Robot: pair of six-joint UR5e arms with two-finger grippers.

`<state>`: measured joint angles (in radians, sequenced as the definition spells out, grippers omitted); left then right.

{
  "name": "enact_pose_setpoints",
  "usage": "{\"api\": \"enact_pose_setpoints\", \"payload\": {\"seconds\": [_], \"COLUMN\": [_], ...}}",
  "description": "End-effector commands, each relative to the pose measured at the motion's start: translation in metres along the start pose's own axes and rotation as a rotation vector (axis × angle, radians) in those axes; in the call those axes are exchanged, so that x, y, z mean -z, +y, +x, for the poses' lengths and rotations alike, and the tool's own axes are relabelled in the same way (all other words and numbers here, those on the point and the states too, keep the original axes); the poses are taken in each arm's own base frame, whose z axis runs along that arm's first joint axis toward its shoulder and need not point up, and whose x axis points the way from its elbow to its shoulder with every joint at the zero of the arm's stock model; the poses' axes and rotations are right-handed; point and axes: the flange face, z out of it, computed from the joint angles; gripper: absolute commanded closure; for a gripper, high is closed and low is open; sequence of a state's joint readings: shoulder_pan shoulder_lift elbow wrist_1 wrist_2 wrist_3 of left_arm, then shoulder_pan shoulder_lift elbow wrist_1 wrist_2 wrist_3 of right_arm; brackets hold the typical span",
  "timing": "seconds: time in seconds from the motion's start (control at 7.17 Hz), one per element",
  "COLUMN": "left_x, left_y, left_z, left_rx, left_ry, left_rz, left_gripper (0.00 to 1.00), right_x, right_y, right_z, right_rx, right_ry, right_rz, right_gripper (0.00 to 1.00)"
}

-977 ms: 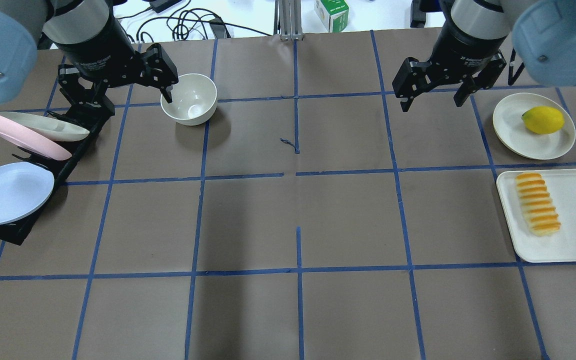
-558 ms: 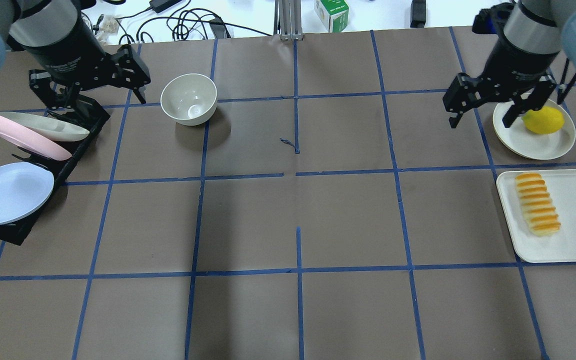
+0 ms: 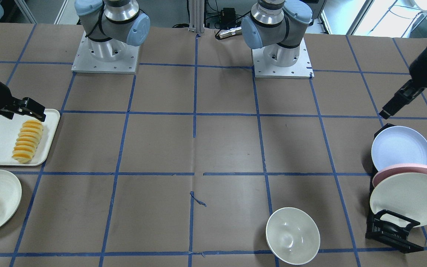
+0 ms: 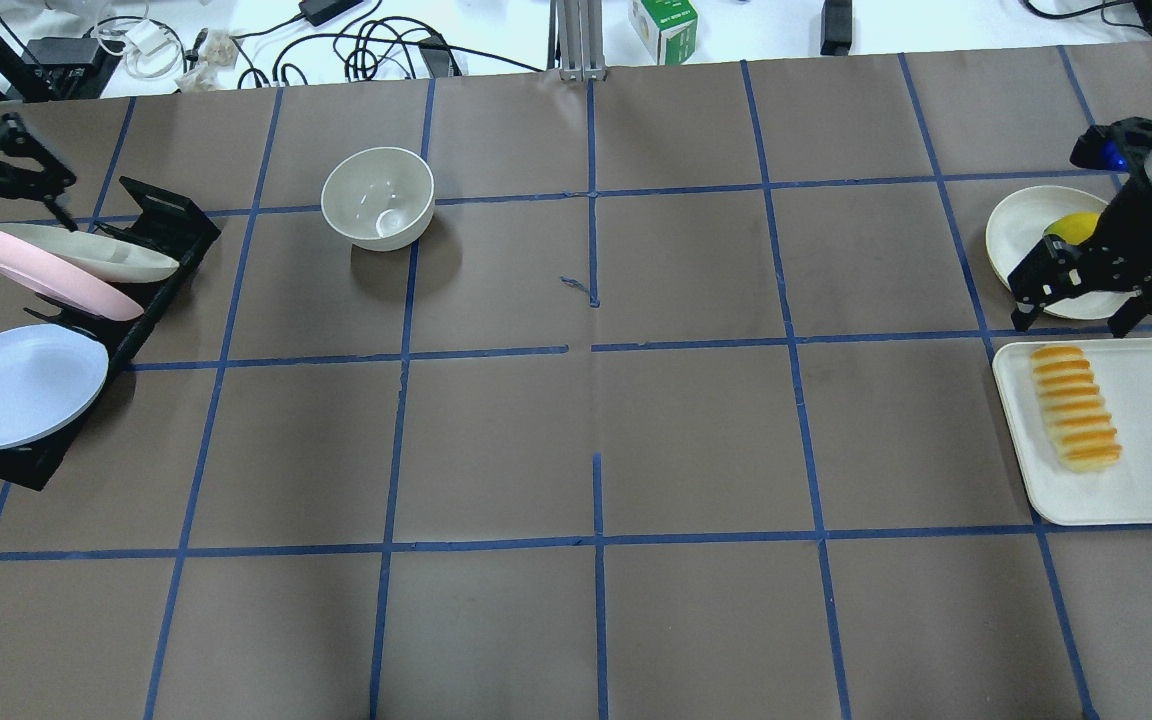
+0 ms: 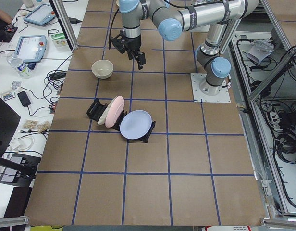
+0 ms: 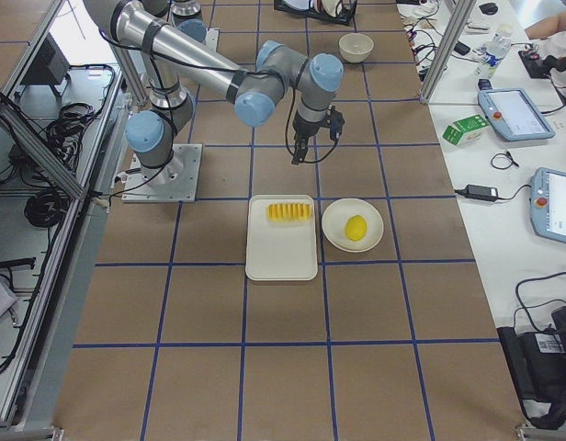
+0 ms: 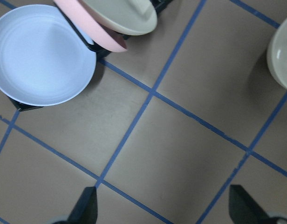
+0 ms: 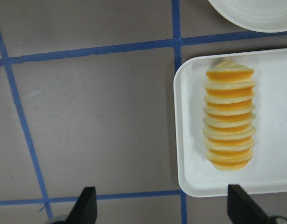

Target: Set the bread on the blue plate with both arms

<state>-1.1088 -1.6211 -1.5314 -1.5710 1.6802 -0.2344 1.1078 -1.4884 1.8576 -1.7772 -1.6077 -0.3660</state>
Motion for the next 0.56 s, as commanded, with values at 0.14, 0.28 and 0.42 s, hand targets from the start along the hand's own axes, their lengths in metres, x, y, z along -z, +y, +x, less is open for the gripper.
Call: {"api": "enact_pose_setpoints", "payload": {"seconds": [0.14, 0.28, 0.42], "left_x": [-0.072, -0.110, -0.147], "left_y": [-0.078, -0.094, -0.110], "left_z": [-0.109, -0.119, -0.130], "left_rx": [0.230, 0.250, 0.280], "left_ry": [-0.046, -0.044, -0.040], "left_rz": [-0.026, -0.006, 0.056], "left_gripper": [0.00, 0.00, 0.00], "right_x": [-0.081, -0.093, -0.104], "right_y": [0.011, 0.013, 0.015], "right_z": [0.023, 0.030, 0.059], "right_rx": [0.166, 0.192, 0.165], "right_ry": [0.149, 0.142, 0.113], "right_rz": [0.157, 0.138, 0.123], "right_gripper": [0.00, 0.00, 0.00]}}
